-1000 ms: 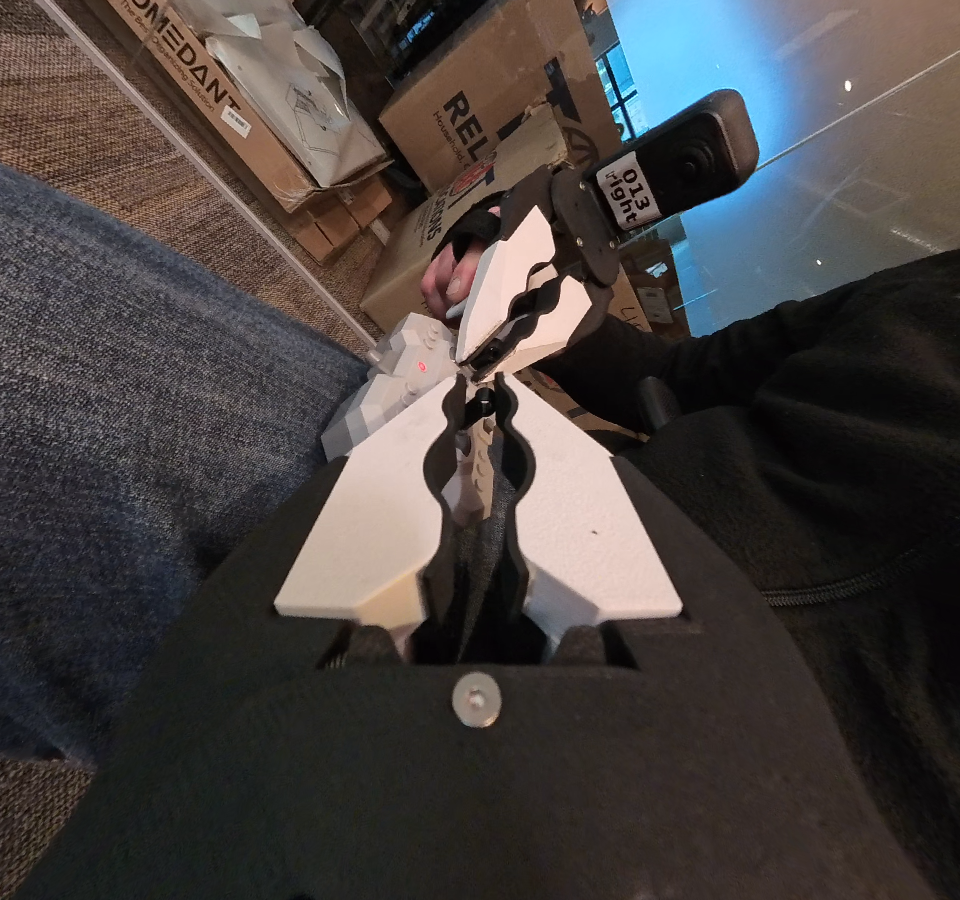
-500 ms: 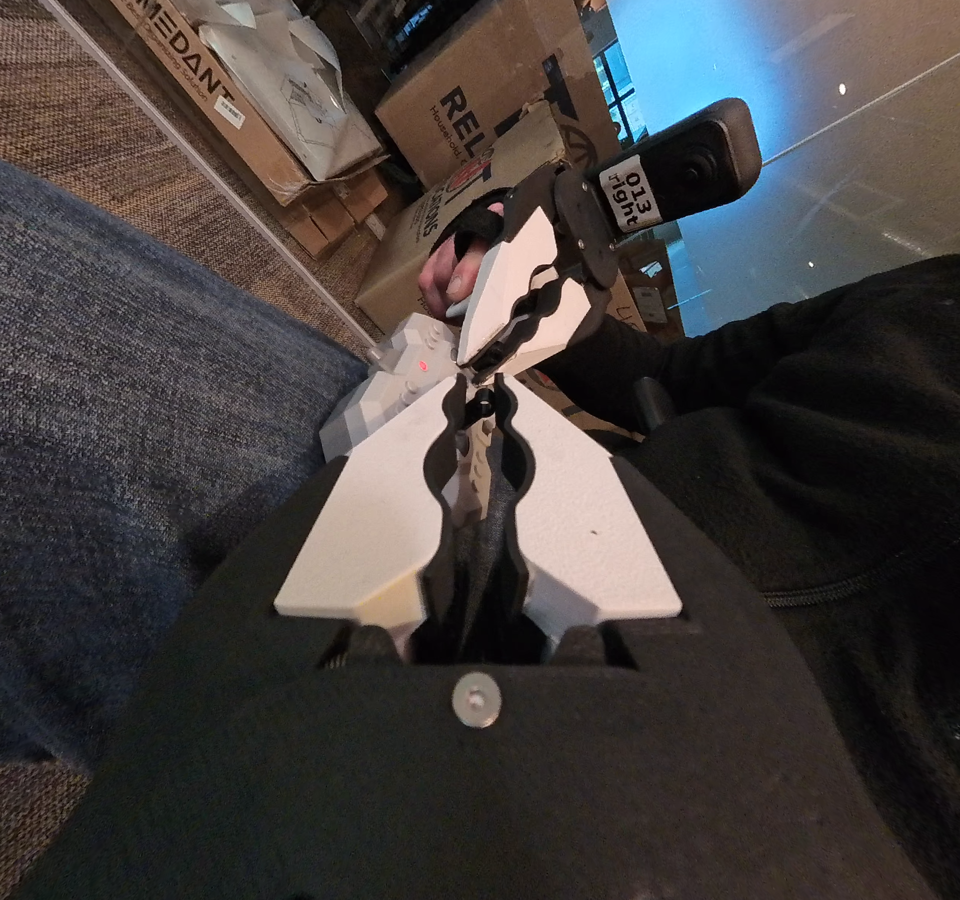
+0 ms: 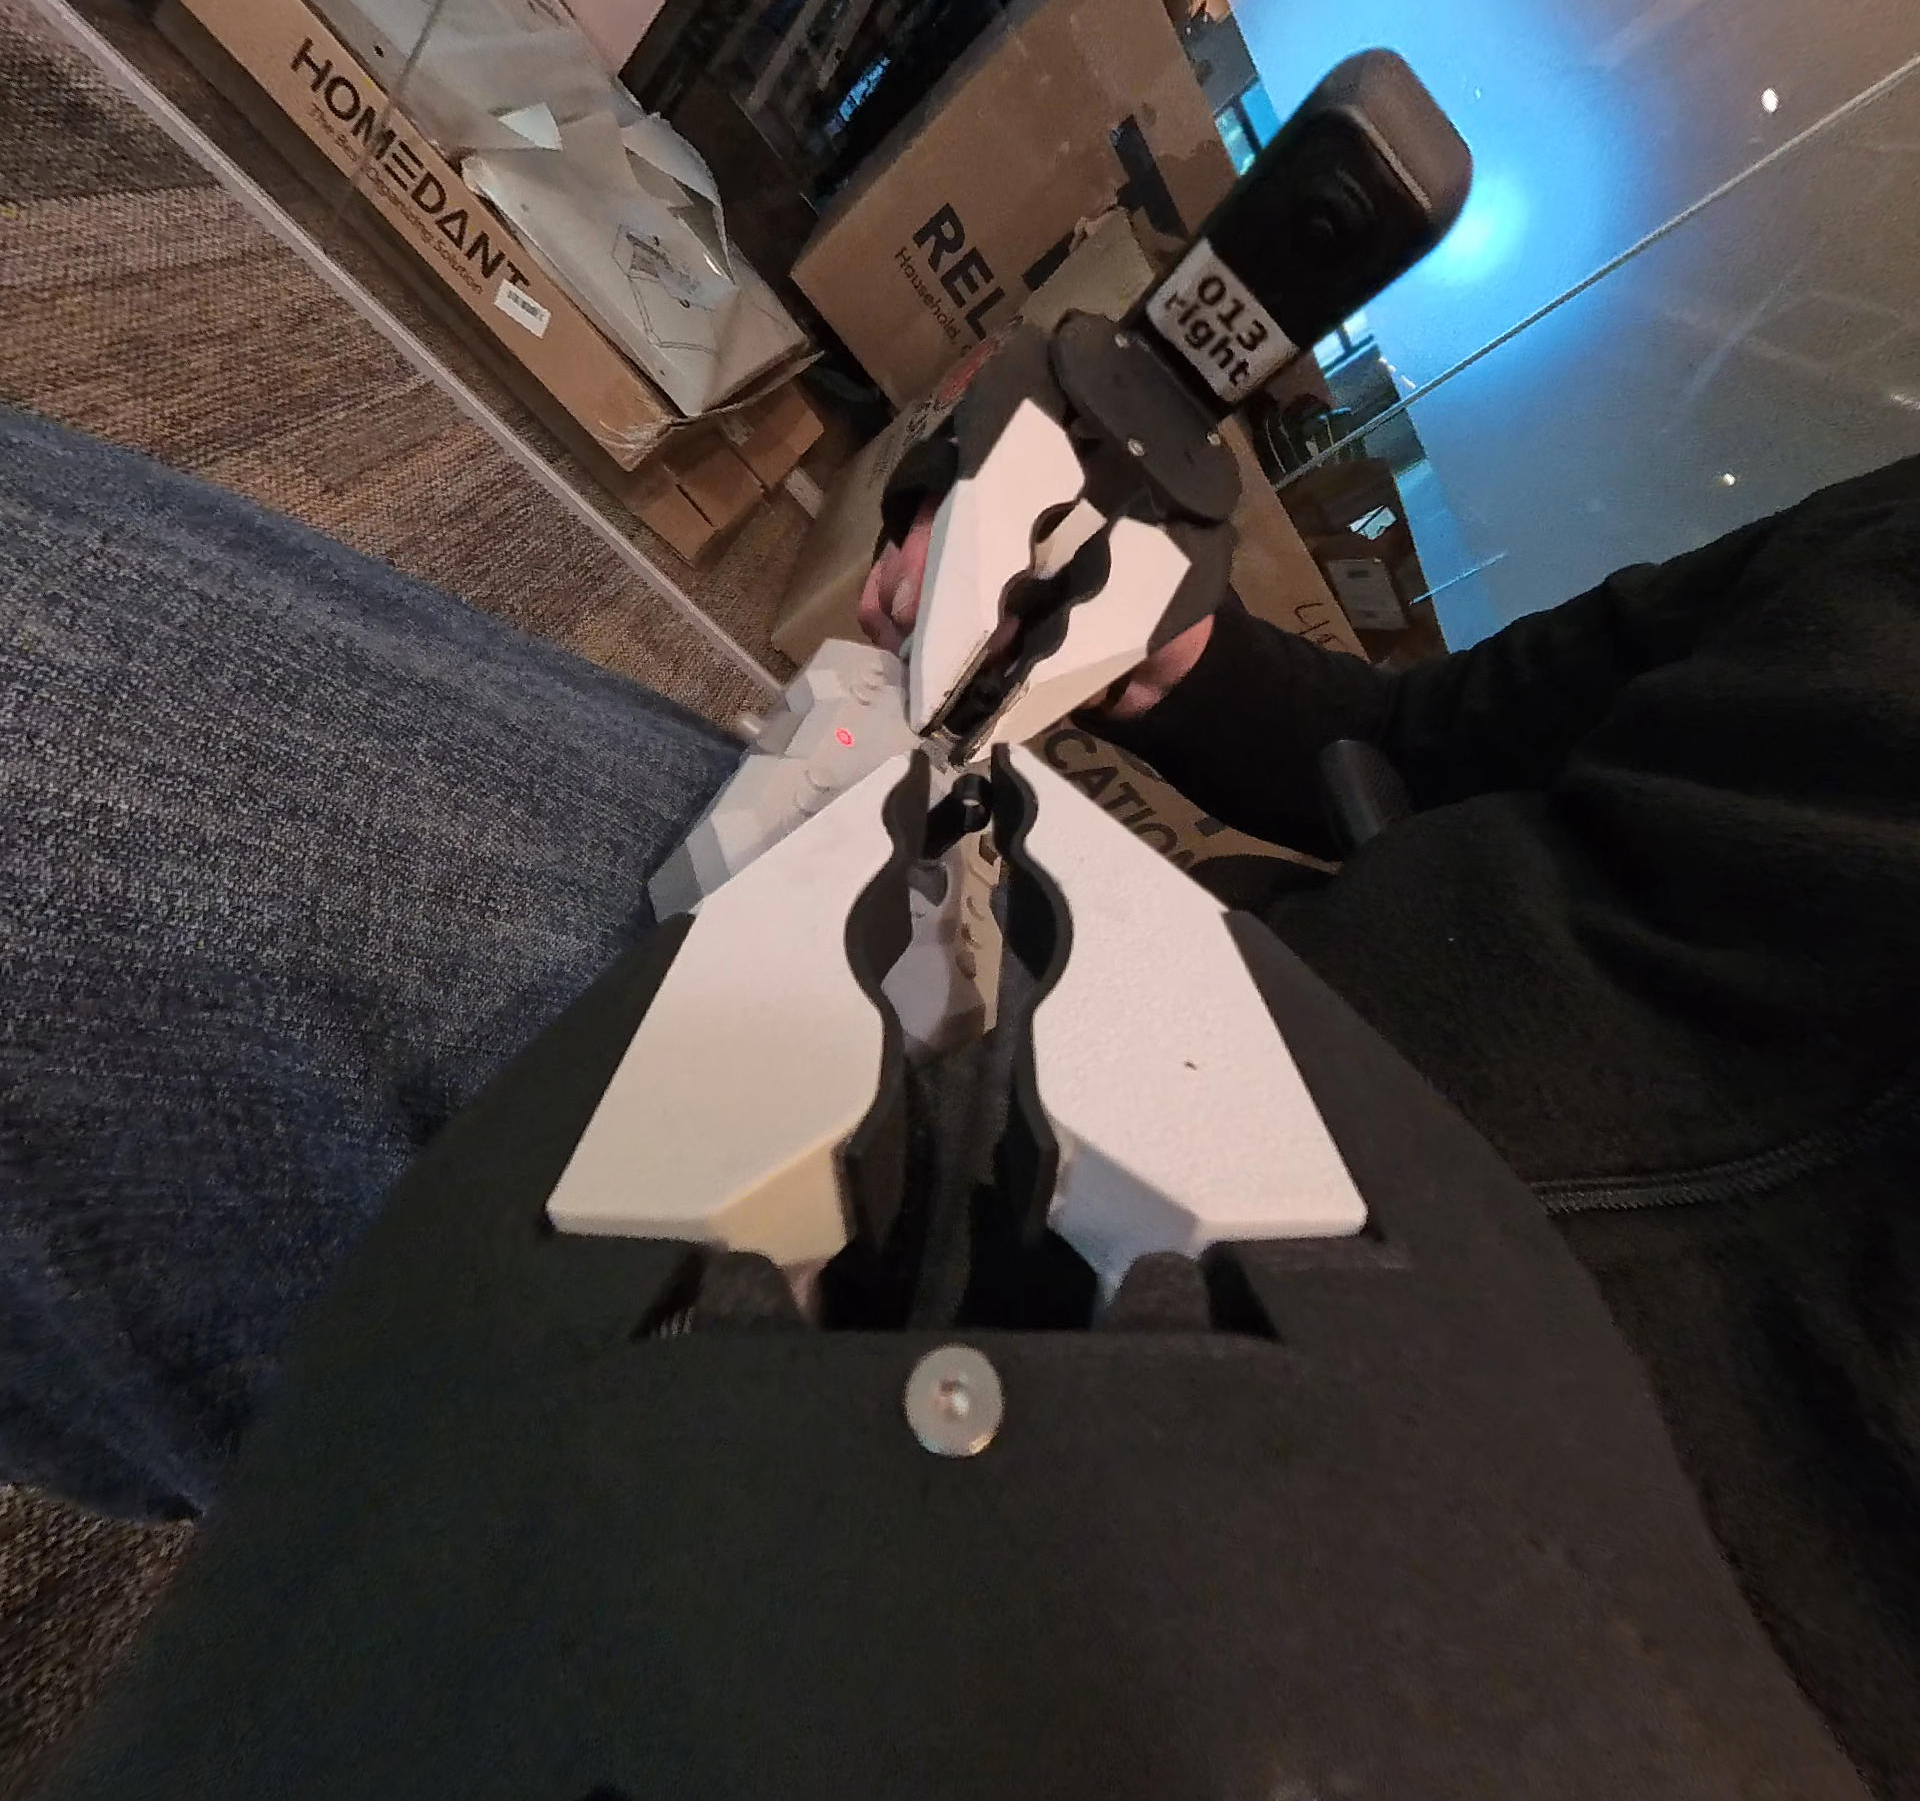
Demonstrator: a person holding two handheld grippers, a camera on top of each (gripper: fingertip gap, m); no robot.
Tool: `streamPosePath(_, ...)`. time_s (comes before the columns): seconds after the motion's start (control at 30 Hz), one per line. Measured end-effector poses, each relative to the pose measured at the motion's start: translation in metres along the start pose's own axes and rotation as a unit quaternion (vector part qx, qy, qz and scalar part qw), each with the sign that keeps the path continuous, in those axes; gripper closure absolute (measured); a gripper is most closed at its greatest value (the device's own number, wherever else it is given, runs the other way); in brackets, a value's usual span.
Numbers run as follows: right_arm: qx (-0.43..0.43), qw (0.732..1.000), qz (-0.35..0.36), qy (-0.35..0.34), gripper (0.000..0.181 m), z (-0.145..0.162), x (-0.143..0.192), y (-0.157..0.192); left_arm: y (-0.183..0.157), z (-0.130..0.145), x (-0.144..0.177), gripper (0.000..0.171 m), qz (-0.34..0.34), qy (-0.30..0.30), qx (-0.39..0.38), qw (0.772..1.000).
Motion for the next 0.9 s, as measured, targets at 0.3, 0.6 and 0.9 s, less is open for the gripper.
streamPosePath(0.3, -0.093, 0.994, -0.060, 0.004, 0.176, 0.001, -0.001, -0.013, 0.007, -0.001, 0.001, 0.163, 0.020, -0.020, 0.066, 0.997)
streamPosePath(0.6, -0.114, 0.991, -0.073, 0.006, 0.176, 0.002, -0.001, -0.015, 0.008, -0.001, 0.001, 0.162, 0.022, -0.023, 0.099, 0.995)
streamPosePath(0.9, -0.115, 0.991, -0.075, 0.003, 0.175, 0.003, -0.001, -0.016, 0.008, -0.001, 0.001, 0.162, 0.023, -0.022, 0.098, 0.995)
Point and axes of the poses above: each gripper's, where its closed fingertips meet, x back along the fingers, z out of its underside, y = z × x across the jaws, the point moved 9 cm from there along x, back along the fingers, and after that the axes turned 11 degrees about y, right-handed, at the moved point
